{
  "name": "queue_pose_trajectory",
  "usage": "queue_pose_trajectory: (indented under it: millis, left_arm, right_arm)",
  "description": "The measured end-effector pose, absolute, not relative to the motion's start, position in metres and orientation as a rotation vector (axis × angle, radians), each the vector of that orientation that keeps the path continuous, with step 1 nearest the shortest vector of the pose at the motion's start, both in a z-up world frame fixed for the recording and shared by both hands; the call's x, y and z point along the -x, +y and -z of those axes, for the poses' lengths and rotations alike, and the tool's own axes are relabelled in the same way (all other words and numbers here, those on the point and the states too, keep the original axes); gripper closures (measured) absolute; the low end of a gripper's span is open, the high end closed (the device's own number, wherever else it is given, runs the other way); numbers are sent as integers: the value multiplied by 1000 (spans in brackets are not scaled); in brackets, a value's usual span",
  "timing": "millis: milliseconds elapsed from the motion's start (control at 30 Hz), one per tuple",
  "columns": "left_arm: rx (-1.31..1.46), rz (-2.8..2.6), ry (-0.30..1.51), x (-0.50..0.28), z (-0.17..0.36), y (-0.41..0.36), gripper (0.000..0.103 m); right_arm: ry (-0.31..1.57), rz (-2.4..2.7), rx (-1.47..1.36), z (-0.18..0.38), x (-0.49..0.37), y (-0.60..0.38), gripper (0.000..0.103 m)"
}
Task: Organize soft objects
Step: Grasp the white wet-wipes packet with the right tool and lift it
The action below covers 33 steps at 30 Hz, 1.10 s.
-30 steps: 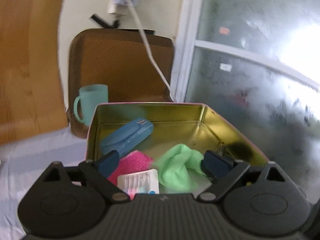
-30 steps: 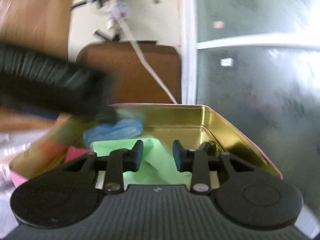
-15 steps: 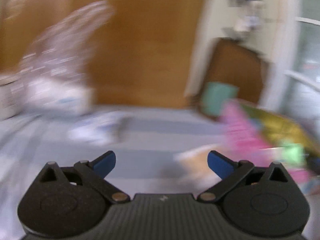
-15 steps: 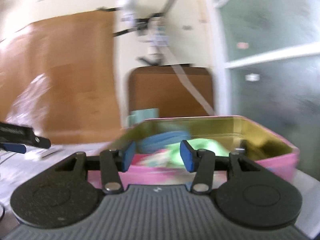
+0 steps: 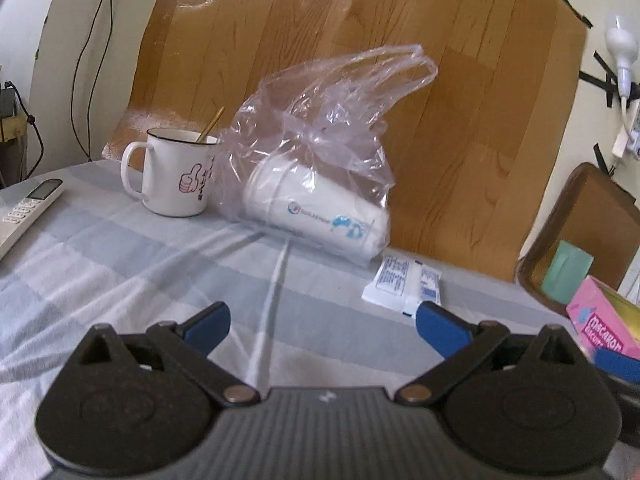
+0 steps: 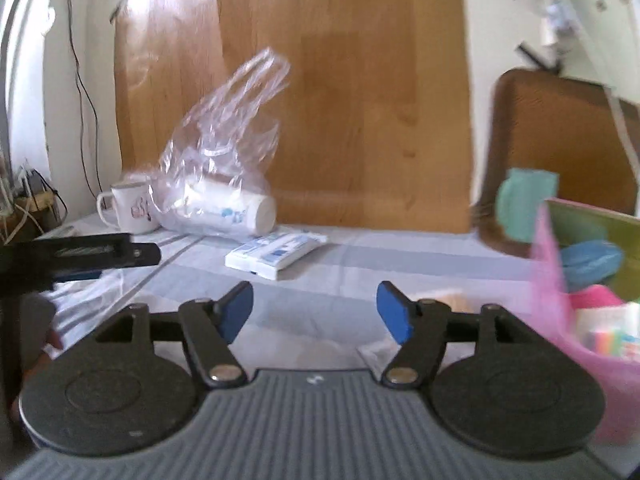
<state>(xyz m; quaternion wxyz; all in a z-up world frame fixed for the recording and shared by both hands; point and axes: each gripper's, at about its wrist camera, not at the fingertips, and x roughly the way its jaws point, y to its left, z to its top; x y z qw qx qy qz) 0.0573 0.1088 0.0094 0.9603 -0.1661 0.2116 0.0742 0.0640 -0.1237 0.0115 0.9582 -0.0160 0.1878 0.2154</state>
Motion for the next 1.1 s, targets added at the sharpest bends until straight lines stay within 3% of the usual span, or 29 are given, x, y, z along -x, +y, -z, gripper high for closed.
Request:
queue_pose_trajectory:
  millis: [167,533,833,1100]
  left_arm:
    - [474,-257,387,-55,-6,140,0]
    - [560,-361,390,-53,-4,158,0]
    - [566,-334,415,-58,-3,158,0]
    - [492,-313,428,-62,-5,147,0]
  right_arm:
    - [452,-400,47,-9,-123,-70,18]
    - [654,-293,51,17,-212,10,11]
    - [655,-290,71,17,-203,2,23]
    - [659,-388,104,18,-158,-26,23]
